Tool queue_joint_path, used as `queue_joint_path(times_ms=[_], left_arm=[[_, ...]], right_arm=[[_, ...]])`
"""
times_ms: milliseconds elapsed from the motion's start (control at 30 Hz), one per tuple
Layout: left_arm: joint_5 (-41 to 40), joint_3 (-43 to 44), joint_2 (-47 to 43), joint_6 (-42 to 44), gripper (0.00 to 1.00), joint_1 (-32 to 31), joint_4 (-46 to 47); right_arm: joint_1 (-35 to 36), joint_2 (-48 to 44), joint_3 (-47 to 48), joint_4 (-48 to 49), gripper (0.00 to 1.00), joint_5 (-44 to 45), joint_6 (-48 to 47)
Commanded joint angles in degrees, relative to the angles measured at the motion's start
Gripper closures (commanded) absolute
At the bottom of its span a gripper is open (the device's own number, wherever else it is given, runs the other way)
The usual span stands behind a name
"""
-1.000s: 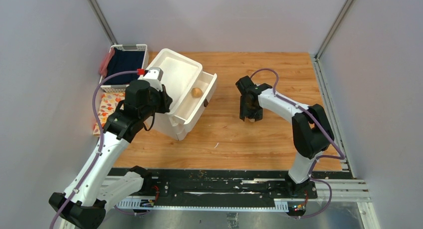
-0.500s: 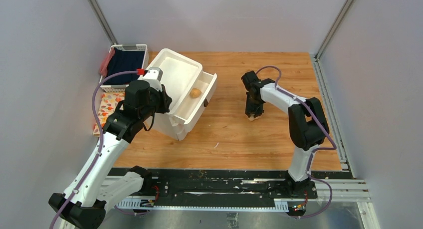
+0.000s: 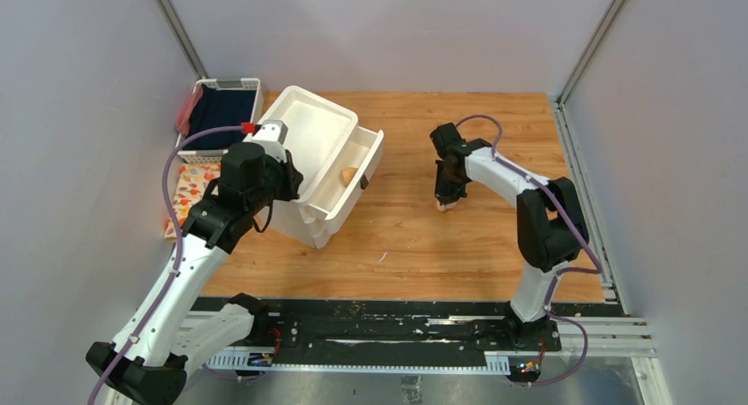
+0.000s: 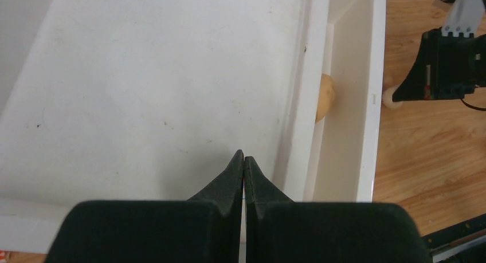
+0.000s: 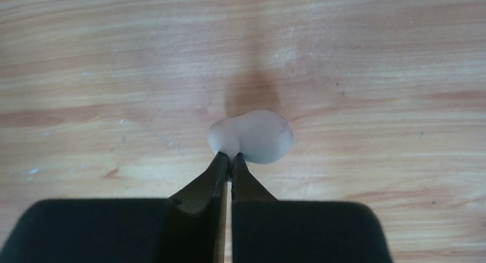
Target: Organize the makeup
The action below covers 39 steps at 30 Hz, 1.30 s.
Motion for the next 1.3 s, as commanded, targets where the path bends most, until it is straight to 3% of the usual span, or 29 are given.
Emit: queue_joint_path(times_ms=[0, 167, 333, 700, 1267], left_arm=[[-0.1, -0.6, -0.5, 0.1, 1.00, -0.4, 0.1], [0.7, -0.5, -0.2, -0.4, 1.00, -0.4, 0.4], [0.6, -0.5, -0.6, -0.5, 1.00, -0.4, 0.4], [0.3, 0.2, -0.9, -0.1, 1.00, -0.4, -0.2], [-0.8, 0.2, -1.4, 0.3, 1.00, -0.4, -0.8]], right_arm=[[1.3, -12.4, -1.7, 2.2, 1.00, -1.0, -0.3], [4.2, -23.8, 0.3, 5.2, 1.00, -3.6, -0.9], [6.9, -27.8, 3.0, 10.2, 1.00, -12.7, -2.2], [12.6, -22.0, 4.5, 29.1, 1.00, -33.7, 3.6], [14.8, -9.2, 8.0, 34.3, 1.00, -37.9, 8.1]])
